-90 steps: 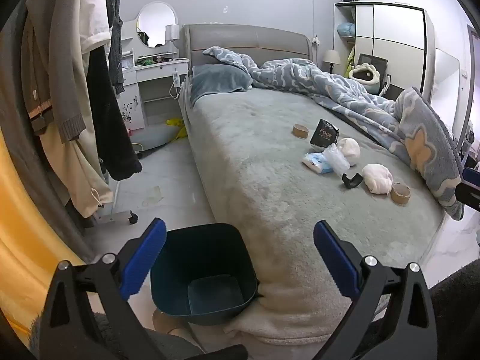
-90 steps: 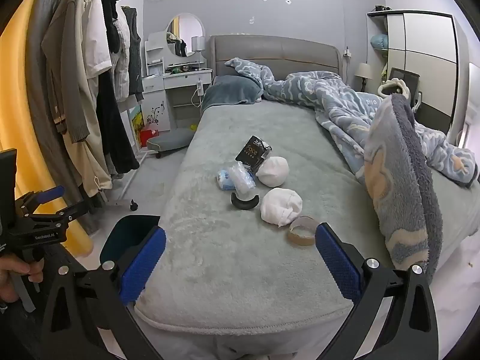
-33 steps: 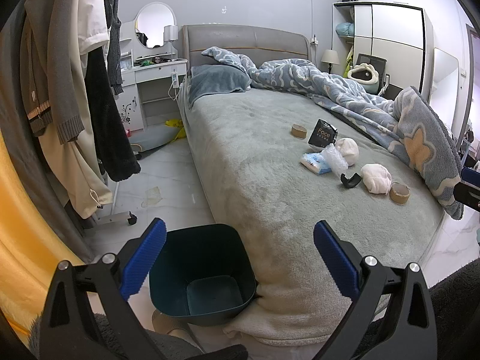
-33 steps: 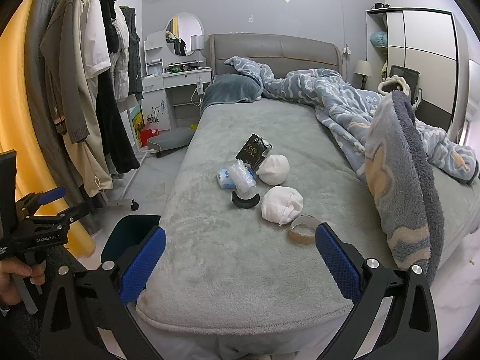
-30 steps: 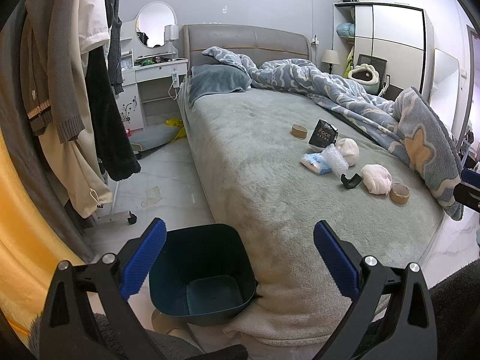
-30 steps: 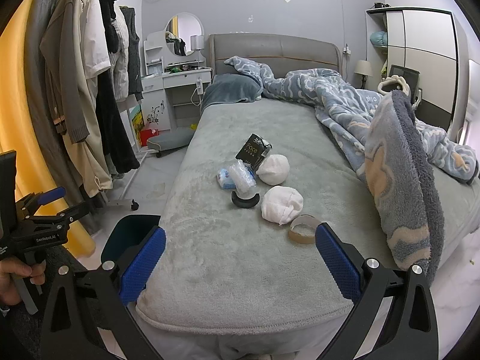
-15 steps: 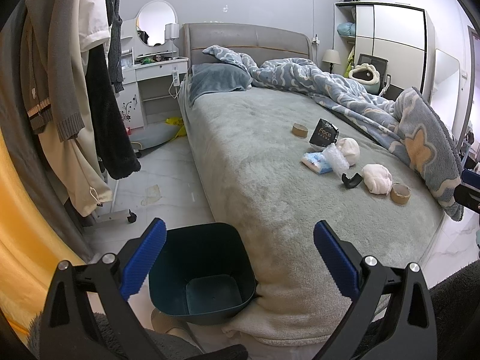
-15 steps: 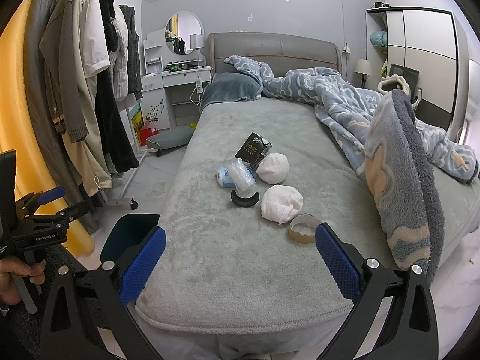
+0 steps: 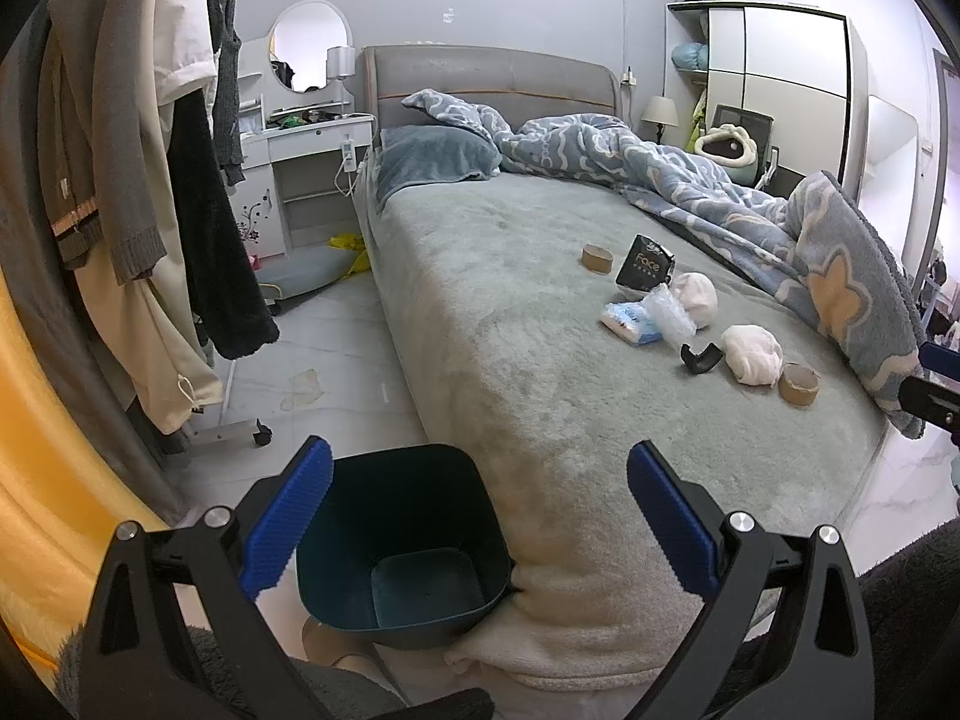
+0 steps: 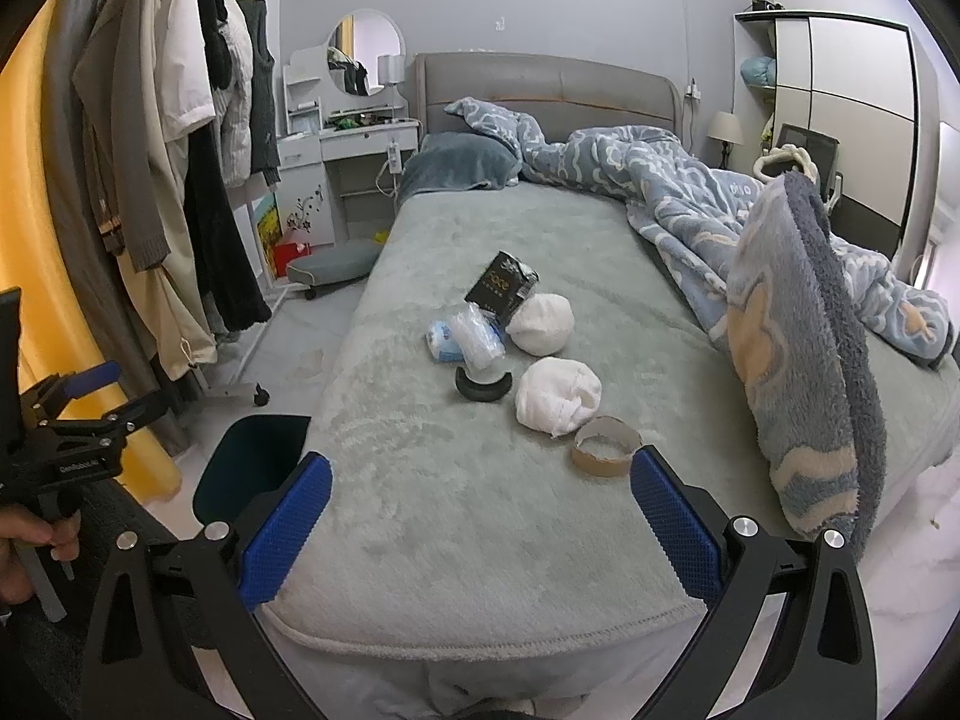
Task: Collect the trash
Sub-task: 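Reach the right tool to the brown tape roll core and grasp it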
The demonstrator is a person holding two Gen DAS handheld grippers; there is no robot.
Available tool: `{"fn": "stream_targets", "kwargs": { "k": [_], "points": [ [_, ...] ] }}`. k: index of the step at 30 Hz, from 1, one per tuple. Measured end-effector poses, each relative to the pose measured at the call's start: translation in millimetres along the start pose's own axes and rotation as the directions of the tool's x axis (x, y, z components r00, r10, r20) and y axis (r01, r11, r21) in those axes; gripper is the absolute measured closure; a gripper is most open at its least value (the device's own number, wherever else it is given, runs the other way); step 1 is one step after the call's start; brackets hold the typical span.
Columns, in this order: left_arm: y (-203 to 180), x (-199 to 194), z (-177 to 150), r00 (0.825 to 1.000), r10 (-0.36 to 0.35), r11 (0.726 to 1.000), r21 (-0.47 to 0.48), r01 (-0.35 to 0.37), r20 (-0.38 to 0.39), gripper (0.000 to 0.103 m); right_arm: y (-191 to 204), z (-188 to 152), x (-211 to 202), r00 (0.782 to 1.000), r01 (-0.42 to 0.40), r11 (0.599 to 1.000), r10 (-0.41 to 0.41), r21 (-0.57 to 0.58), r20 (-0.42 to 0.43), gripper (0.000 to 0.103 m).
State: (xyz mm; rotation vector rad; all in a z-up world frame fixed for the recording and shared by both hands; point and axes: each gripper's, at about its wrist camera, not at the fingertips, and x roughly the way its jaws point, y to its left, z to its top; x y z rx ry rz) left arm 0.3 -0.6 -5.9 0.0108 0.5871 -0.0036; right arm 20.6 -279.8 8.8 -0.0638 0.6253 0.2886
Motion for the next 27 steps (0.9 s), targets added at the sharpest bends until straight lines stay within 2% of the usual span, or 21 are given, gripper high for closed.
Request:
{"fn": "stream_targets", "kwargs": {
  "k": [5, 10, 13, 16, 18, 22, 27],
  "points": [
    [-9.9, -0.3, -4.2, 1.0, 0.006, 0.997, 0.075, -0.007, 0.012, 0.003, -9.0, 0.6, 11.0, 1.0, 0.001, 1.0, 0.0, 0.015, -0.029, 0.002],
    [-17.6, 10.5, 6.2, 0.998, -0.063, 0.995, 0.077, 0.063, -0.006, 0.003, -19.5, -1.8, 32.8, 0.997, 0.019, 1.0, -0.019, 0.009, -0.073, 0.002],
    [-19.3, 14.7, 9.4, 0.995, -0.098, 0.993, 0.065, 0.098, -0.01, 0.003, -32.6, -3.3, 47.3, 0.996, 0.019, 0.999, -0.014, 0.046, -0.091, 0.002],
    [-21.4, 21.1, 15.2, 0.99, -0.14, 0.988, 0.059, 0.14, -0.019, 0.003, -44.2, -4.5, 64.4, 0.992, 0.073, 0.997, -0.069, 0.029, -0.107, 0.003],
    [-23.4, 27.7, 18.7, 0.987, -0.157, 0.985, 0.073, 0.158, -0.026, 0.003, -53.1, -5.4, 75.3, 0.99, 0.071, 0.997, -0.067, 0.025, -0.123, 0.003],
    [-22.9, 45.3, 24.8, 0.975, -0.213, 0.975, 0.049, 0.216, -0.064, 0.003, -66.6, -5.7, 98.5, 0.984, 0.056, 0.998, -0.056, -0.005, -0.17, 0.009],
    [-27.4, 67.6, 35.2, 0.949, -0.295, 0.956, -0.019, 0.294, -0.116, 0.004, -74.3, -8.0, 122.3, 0.977, 0.035, 0.999, -0.042, -0.037, -0.207, 0.013]
  ]
}}
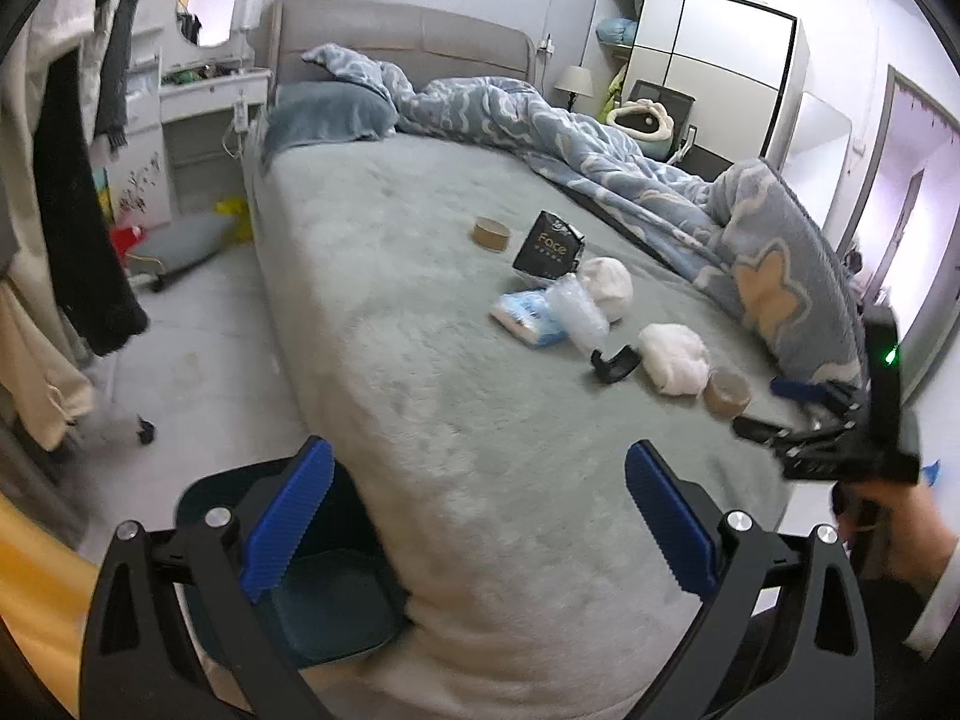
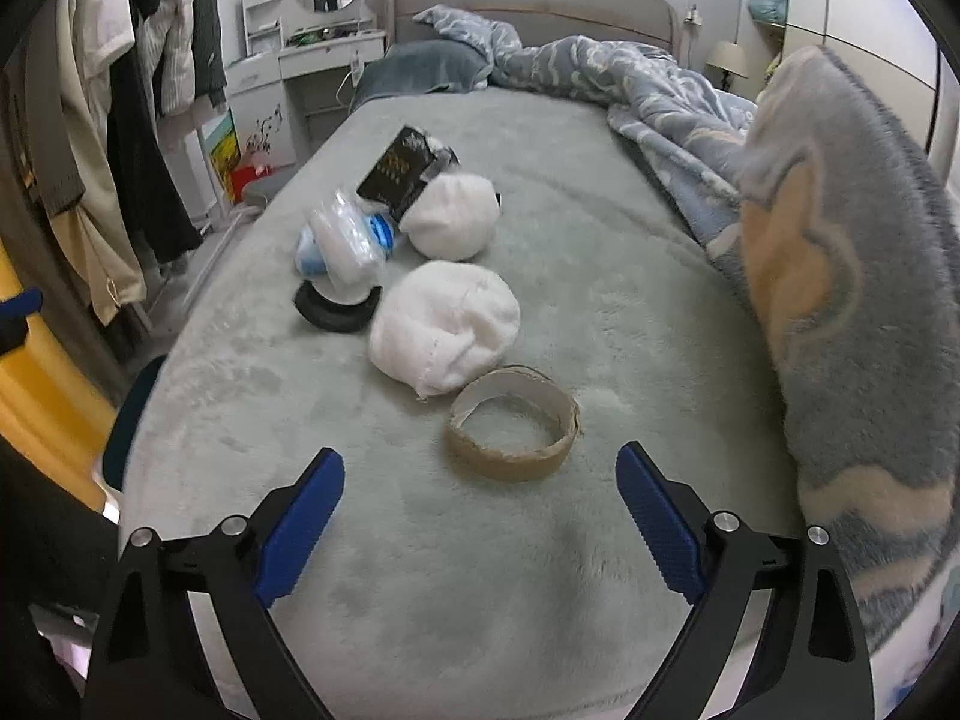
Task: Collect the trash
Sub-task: 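Reach the right tool to the brown tape roll core and grasp it, then grasp the black plastic piece with the left tool while the right tool carries the tape core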
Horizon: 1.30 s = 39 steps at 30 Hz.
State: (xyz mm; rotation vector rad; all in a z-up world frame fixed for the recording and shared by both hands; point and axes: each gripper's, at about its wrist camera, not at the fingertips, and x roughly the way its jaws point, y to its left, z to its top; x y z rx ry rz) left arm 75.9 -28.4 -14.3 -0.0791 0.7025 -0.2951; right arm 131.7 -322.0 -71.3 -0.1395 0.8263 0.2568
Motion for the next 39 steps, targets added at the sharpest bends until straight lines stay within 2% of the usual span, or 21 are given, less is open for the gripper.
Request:
{"fn": "stream_targets", "kwargs": {
  "k": [4, 7, 9, 10, 14, 22, 27, 32, 39],
  "points": [
    [-14.2, 20.5, 8.9, 1.0, -0.024, 0.998, 0.054, 0.025, -0.016, 0.006, -7.0, 2.9, 12.3, 1.0, -0.022, 1.0, 0.022, -0.007, -0.003, 0.021],
    [-26.6, 38.9, 12.7, 0.998, -0.05, 0.993, 0.101, 0.055, -0.049, 0.016, -8.8, 5.4, 23.0, 0.999, -0.029, 0.999, 0.028, -0.022, -0.02, 0.028],
    [-33.4, 51.5, 13.2, 0.995, -0.062, 0.99, 0.126, 0.071, -0.075, 0.018, -11.1, 5.6, 26.5, 0.999, -0.04, 0.999, 0.039, -0.019, -0.025, 0.035],
    [-35.2, 56.9, 13.4, 0.994, -0.072, 0.988, 0.128, 0.083, -0.087, 0.02, -12.0, 5.1, 27.4, 0.999, -0.044, 0.999, 0.044, -0.015, -0.025, 0.041],
    [-45.0, 75.3, 17.6, 0.985, -0.117, 0.984, 0.118, 0.131, -0.126, 0.027, -17.8, 5.0, 27.5, 0.998, -0.063, 0.998, 0.063, 0.003, -0.024, 0.049],
    [-50.3, 102.7, 24.2, 0.974, -0.146, 0.986, 0.058, 0.158, -0.172, 0.041, -28.8, 4.2, 17.2, 0.998, -0.069, 0.997, 0.069, 0.021, 0.007, 0.051],
    [-54.9, 117.3, 26.1, 0.972, -0.134, 0.989, 0.04, 0.145, -0.194, 0.048, -33.9, 8.5, 3.0, 0.996, -0.07, 0.997, 0.068, 0.027, 0.058, 0.051],
    [-59.5, 130.4, 26.8, 0.966, -0.143, 0.989, 0.015, 0.15, -0.216, 0.062, -35.9, 14.8, -2.5, 0.994, -0.066, 0.997, 0.063, 0.033, 0.084, 0.051],
    [-66.5, 146.9, 32.5, 0.96, -0.163, 0.987, -0.022, 0.162, -0.226, 0.07, -38.6, 23.3, -11.7, 0.989, -0.074, 0.996, 0.066, 0.053, 0.133, 0.051]
  ]
}}
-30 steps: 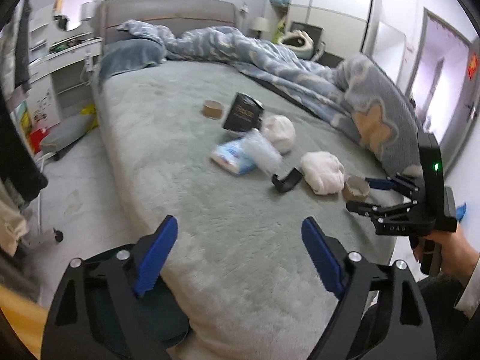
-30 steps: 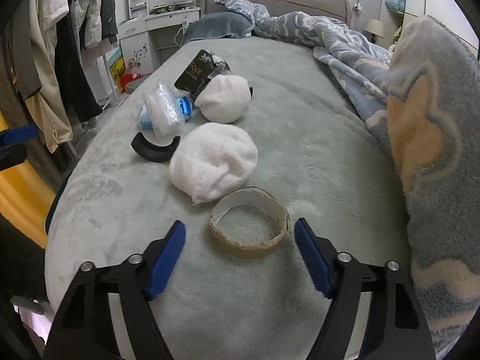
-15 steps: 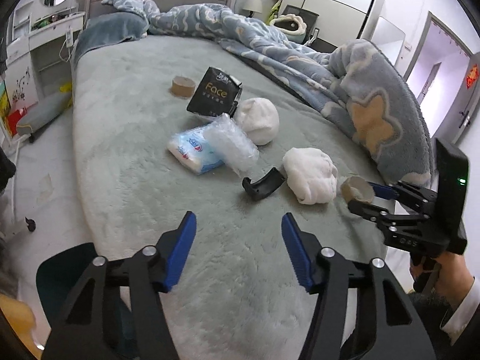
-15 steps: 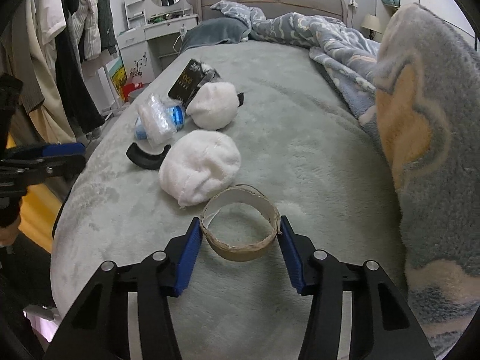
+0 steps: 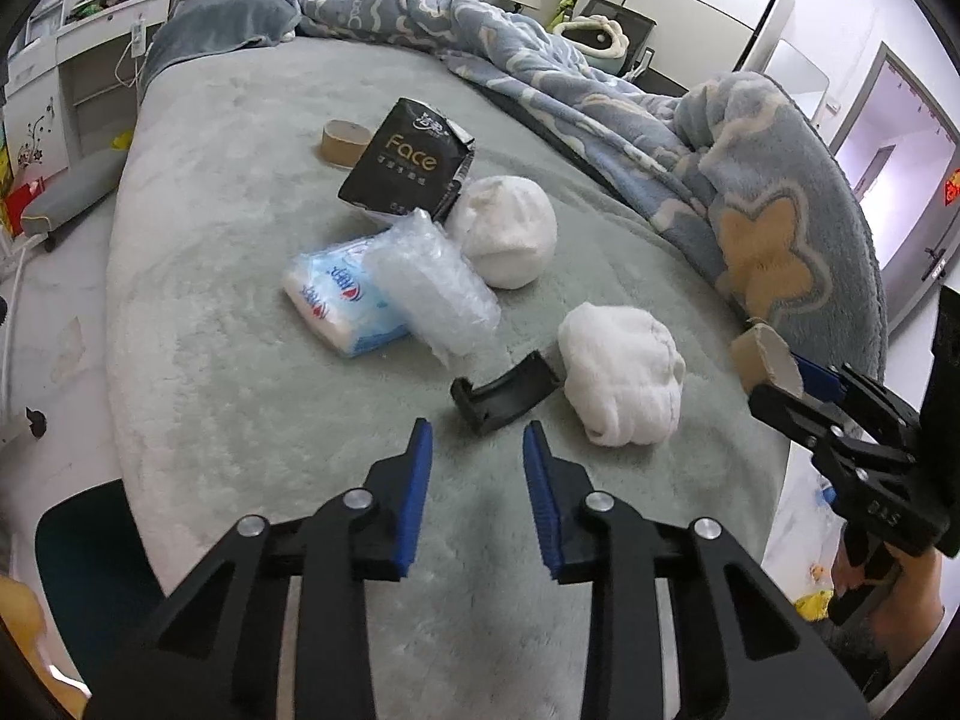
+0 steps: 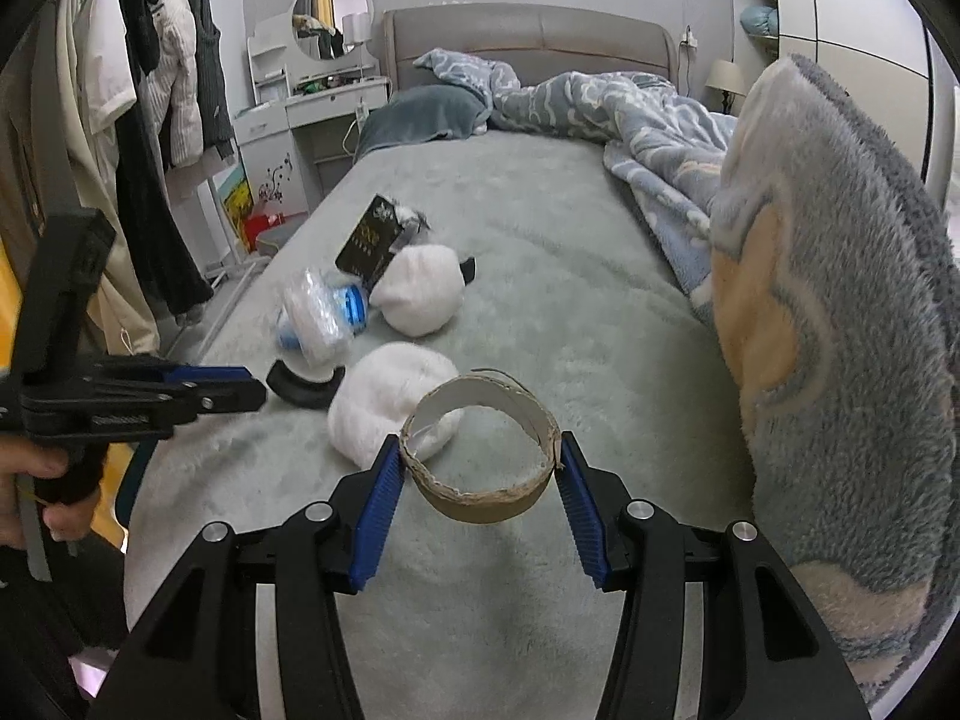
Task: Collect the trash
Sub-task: 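Grasp the black plastic piece with the left tool while the right tool carries the tape core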
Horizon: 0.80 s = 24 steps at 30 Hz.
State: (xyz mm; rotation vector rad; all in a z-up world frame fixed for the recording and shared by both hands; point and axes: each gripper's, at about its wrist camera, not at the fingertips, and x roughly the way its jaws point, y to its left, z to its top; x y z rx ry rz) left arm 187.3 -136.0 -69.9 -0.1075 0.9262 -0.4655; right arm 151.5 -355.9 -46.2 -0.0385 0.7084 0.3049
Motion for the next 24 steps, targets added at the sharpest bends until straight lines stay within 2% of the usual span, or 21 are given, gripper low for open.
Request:
{"fn": "stream_targets", "kwargs": {
  "k": [4, 11, 13, 17, 24],
  "points": [
    [1.3, 8.5, 6.3, 1.0, -0.011, 0.999, -0.036, 0.011, -0.011, 0.074, 3.1, 4.6, -0.3, 1.0, -0.009, 1.0, 0.009, 0.004, 0.013, 0.051],
    [6.7, 13.6, 10.5, 1.0, -0.022, 0.998, -0.064, 0.021, -0.02, 0.096, 21.5, 15.2, 6.8, 0.999, -0.028, 1.0, 0.028, -0.012, 0.016, 0.051],
    [6.9, 4.8, 12.1, 1.0, -0.03, 0.998, -0.056, 0.03, 0.007, 0.096, 29.0, 19.4, 9.5, 0.999, -0.036, 0.999, 0.036, -0.022, 0.018, 0.051],
    [10.6, -10.4, 13.4, 0.999, -0.003, 0.999, -0.039, 0.005, 0.039, 0.096, 46.6, 26.6, 15.6, 0.998, -0.058, 0.997, 0.059, -0.041, 0.015, 0.051],
    [39.5, -41.2, 9.8, 0.993, 0.099, 0.995, -0.03, -0.097, 0.066, 0.096, 86.7, 38.3, 28.6, 0.993, -0.116, 0.991, 0.116, -0.063, 0.001, 0.051]
  ]
}}
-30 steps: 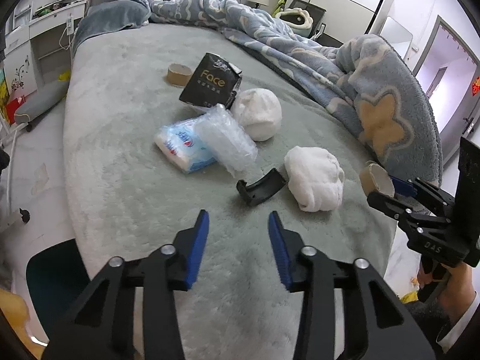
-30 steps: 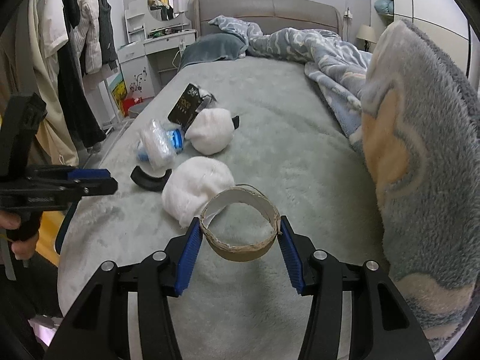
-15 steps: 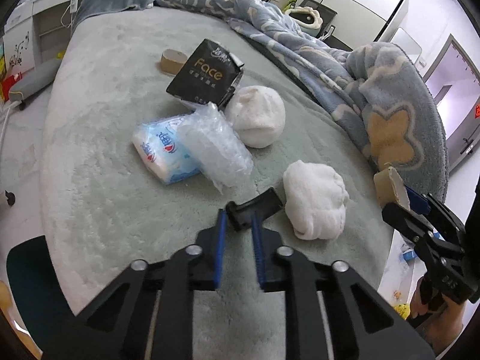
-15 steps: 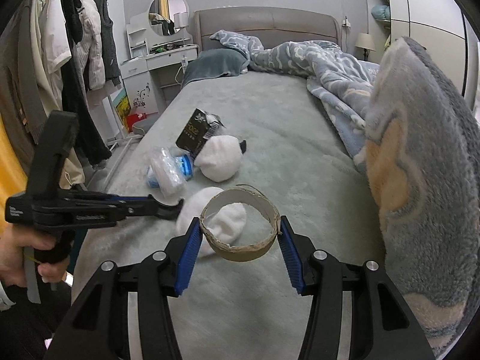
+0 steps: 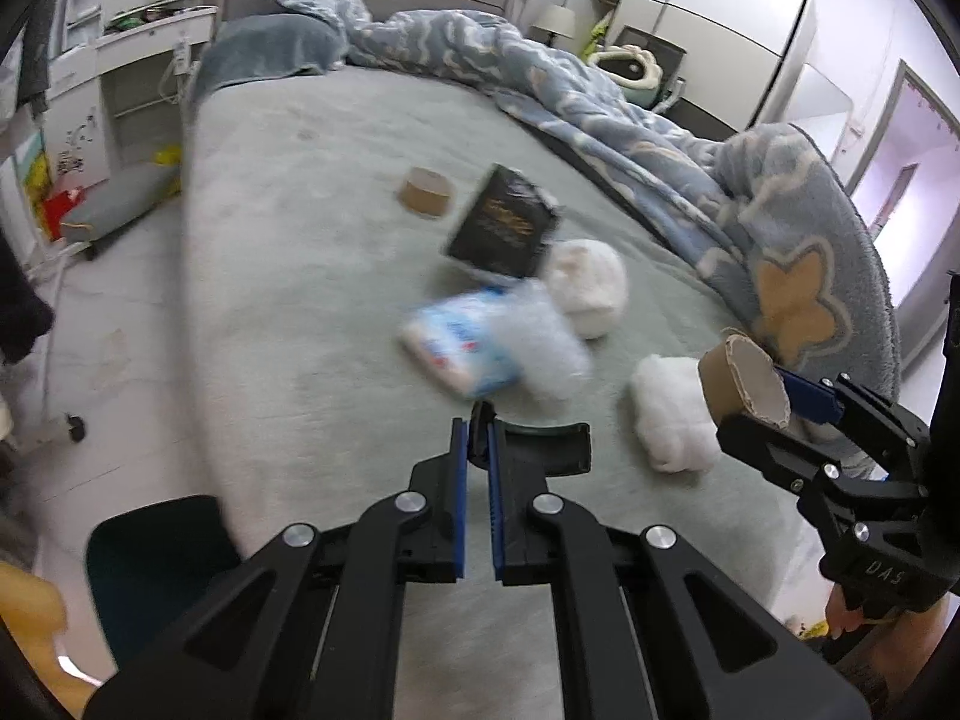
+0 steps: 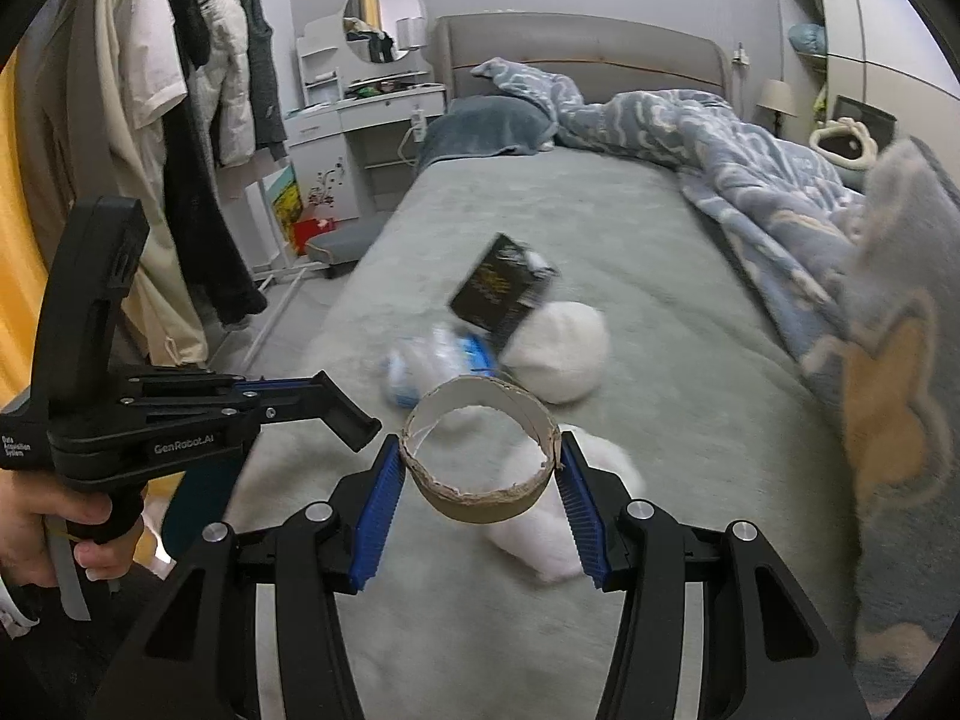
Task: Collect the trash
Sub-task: 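Grasp the black plastic piece with the left tool while the right tool carries the tape core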
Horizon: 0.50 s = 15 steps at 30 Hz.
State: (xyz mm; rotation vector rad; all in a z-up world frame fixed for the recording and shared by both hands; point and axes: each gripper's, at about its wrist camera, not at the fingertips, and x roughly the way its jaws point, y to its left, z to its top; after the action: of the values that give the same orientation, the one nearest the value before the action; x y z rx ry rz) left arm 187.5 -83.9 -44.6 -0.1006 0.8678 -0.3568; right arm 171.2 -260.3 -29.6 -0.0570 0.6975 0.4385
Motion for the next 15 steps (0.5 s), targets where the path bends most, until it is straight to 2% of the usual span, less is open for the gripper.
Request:
{"fn": "stream_targets", "kwargs": {
  "k": [6, 15],
  "points": [
    [49.4, -15.6, -9.1, 0.997, 0.081, 0.995, -0.062, -0.081, -0.012, 0.096, 42.9, 12.3, 18.9, 0.998, -0.066, 0.997, 0.066, -0.025, -0.022, 0.051],
    [113.3, -36.1, -32.4, 0.988, 0.149, 0.978, -0.142, -0.155, -0.049, 0.096, 121.1, 24.2, 49.2, 0.986, -0.151, 0.983, 0.142, -0.104, -0.085, 0.051]
  ]
}}
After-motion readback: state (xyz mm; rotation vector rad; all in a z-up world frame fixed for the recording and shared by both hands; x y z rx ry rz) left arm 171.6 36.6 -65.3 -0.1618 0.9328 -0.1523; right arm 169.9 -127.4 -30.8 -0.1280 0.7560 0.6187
